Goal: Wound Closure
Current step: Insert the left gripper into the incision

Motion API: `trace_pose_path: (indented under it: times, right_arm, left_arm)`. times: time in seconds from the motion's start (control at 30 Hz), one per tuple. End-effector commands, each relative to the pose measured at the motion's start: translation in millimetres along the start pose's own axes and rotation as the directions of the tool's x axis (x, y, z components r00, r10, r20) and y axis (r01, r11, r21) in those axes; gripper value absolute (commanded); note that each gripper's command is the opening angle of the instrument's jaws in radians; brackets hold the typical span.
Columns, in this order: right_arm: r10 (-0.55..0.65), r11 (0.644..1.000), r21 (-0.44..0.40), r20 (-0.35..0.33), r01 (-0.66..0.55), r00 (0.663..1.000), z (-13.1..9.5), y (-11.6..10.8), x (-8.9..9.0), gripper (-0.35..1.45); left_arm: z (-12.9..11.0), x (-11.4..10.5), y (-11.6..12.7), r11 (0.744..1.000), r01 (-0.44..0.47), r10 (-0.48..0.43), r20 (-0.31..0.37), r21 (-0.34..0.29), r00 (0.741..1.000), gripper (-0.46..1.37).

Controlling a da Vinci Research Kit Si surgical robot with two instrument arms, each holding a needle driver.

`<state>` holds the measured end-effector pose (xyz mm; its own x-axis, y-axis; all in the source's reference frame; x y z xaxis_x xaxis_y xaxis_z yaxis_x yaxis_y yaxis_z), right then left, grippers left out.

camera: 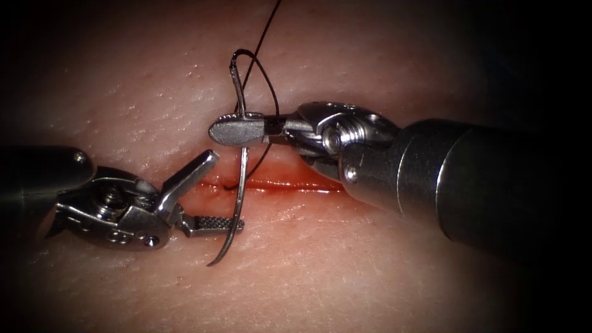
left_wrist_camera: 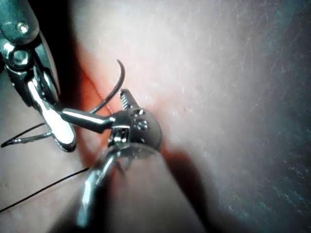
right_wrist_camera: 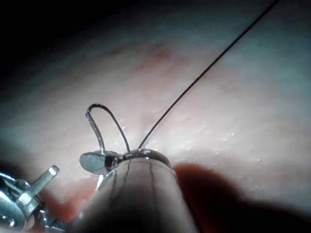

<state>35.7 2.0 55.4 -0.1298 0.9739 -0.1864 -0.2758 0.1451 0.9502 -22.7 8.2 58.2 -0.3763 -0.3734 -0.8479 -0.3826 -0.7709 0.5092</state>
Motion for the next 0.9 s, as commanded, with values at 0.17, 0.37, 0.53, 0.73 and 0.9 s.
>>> trace_pose_path:
  times: [0.17, 0.37, 0.53, 0.73, 0.9]
  right_arm:
    - [0.005, 1.000, -0.008, -0.004, -0.005, 1.000, 0.0, -0.1, 0.3, -0.35]
    - [-0.055, 0.998, 0.008, -0.025, 0.055, 0.998, -0.1, -0.2, 0.8, -0.35]
    - [-0.102, 0.994, 0.021, -0.041, 0.103, 0.994, -0.4, -0.4, 1.2, -0.35]
    - [-0.209, 0.977, 0.042, -0.051, 0.211, 0.977, -1.1, -0.5, 1.6, -0.35]
    - [-0.284, 0.956, 0.055, -0.068, 0.288, 0.956, -1.7, -0.5, 1.9, -0.35]
  left_arm:
    - [0.0, -0.2, 0.0, 0.998, 0.057, -0.057, 0.004, -0.016, 0.998, 0.74]
    - [0.0, -0.4, 0.1, 0.988, 0.130, -0.128, 0.029, -0.088, 0.991, 0.66]
    - [-0.2, -0.6, 0.2, 0.975, 0.186, -0.178, 0.071, -0.120, 0.981, 0.65]
    - [-0.9, -1.3, 0.1, 0.955, 0.257, -0.240, 0.117, -0.152, 0.964, 0.66]
    - [-1.6, -2.2, 0.3, 0.936, 0.306, -0.277, 0.173, -0.173, 0.945, 0.52]
